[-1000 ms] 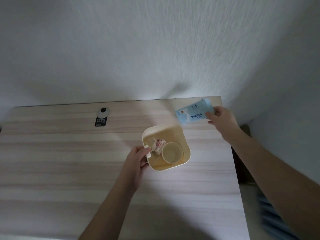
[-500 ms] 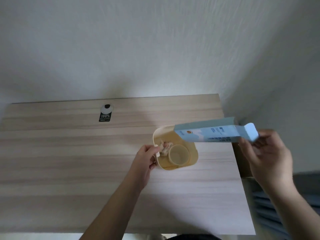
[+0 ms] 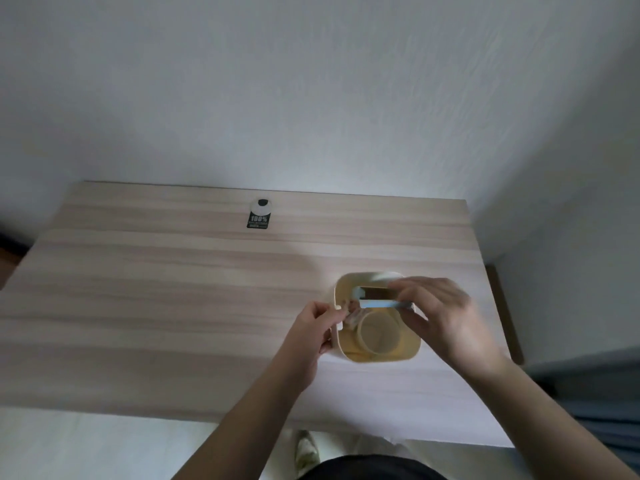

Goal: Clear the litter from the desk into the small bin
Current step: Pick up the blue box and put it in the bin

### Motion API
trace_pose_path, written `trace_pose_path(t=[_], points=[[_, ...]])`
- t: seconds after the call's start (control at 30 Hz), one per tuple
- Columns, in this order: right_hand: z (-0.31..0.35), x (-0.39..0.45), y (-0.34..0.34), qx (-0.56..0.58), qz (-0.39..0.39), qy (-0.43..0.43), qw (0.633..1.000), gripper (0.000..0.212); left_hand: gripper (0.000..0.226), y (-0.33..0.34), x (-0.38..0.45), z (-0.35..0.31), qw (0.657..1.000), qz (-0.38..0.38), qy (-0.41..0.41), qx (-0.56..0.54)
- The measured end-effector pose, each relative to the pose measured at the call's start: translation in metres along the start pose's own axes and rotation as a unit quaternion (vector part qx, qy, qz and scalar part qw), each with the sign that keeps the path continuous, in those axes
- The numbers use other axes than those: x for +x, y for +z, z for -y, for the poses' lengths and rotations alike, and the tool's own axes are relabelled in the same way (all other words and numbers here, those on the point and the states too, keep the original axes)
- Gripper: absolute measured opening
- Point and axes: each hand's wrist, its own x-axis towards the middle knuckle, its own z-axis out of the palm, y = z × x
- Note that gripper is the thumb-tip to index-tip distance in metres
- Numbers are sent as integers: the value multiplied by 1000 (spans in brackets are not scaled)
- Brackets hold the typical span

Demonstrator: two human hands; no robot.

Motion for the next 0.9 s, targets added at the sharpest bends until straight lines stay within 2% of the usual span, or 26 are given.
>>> trace_pose_path(t=[0.1,0.2,0.3,0.43,0.53,0.63,0.9], points=[[15,-1,9,-2,19,-25,1000,8,24,-14,-11,3,1000,8,0,9],[32,-1,13,-15,31,-33,999,8,27,-23,-22,4,1000,18,-1,24],[49,-1,17,-53,51,-30,997,6,19,-30,-31,4,999,35,11,29],[70,-1,21,-74,24,17,997,29,18,-39,-42,3,998,43,31,36],[76,-3,21,-94,7,-6,996,26,17,-46,-48,3,998,44,40,29],[79,-8,24,-106,23,-22,994,25,23,-51,-53,4,997,53,44,25],[93,-23,26,-111,35,11,993,31,24,-57,-57,15,997,66,32,20]])
